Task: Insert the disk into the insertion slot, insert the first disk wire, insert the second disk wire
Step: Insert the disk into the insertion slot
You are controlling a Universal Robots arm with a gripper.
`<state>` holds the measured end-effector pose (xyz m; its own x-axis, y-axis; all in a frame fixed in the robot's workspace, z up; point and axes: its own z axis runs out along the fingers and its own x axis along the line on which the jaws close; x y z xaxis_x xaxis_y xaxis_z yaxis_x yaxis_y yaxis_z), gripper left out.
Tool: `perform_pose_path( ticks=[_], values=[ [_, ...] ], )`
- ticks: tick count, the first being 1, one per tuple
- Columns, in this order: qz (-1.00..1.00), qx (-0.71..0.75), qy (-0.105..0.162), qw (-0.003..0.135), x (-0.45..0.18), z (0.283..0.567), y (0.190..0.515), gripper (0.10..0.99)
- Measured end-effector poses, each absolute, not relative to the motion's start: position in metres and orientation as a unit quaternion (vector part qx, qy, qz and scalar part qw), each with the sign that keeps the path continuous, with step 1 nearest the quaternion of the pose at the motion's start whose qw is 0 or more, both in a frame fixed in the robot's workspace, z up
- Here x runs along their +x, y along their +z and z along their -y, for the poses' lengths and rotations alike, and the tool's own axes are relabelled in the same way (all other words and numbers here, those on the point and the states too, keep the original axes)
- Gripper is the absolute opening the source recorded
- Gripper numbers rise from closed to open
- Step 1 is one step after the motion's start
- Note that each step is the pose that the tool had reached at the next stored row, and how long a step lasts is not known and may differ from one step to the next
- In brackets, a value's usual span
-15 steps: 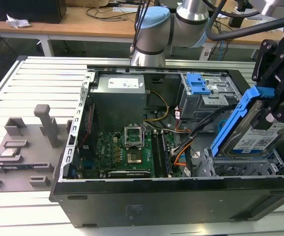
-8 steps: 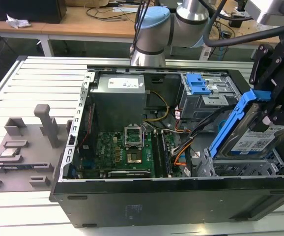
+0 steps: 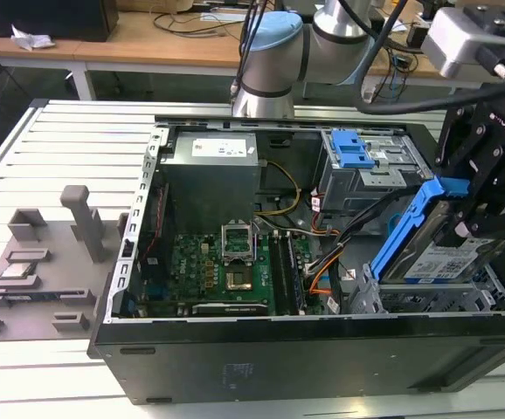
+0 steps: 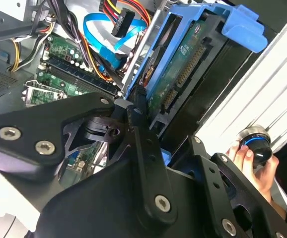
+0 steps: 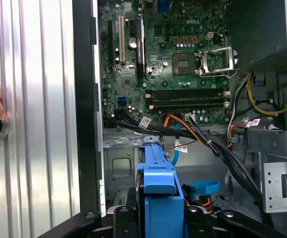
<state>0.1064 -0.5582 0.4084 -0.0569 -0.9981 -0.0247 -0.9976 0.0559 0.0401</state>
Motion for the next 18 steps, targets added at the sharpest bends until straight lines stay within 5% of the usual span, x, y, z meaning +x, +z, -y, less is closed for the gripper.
perform_pose_path(
  ticks=[14, 18],
  values=[
    [0.727, 0.687, -0.023, 0.005, 0.106, 0.558, 0.386, 0.365],
    [0.727, 0.687, -0.023, 0.005, 0.106, 0.558, 0.386, 0.439]
  ],
)
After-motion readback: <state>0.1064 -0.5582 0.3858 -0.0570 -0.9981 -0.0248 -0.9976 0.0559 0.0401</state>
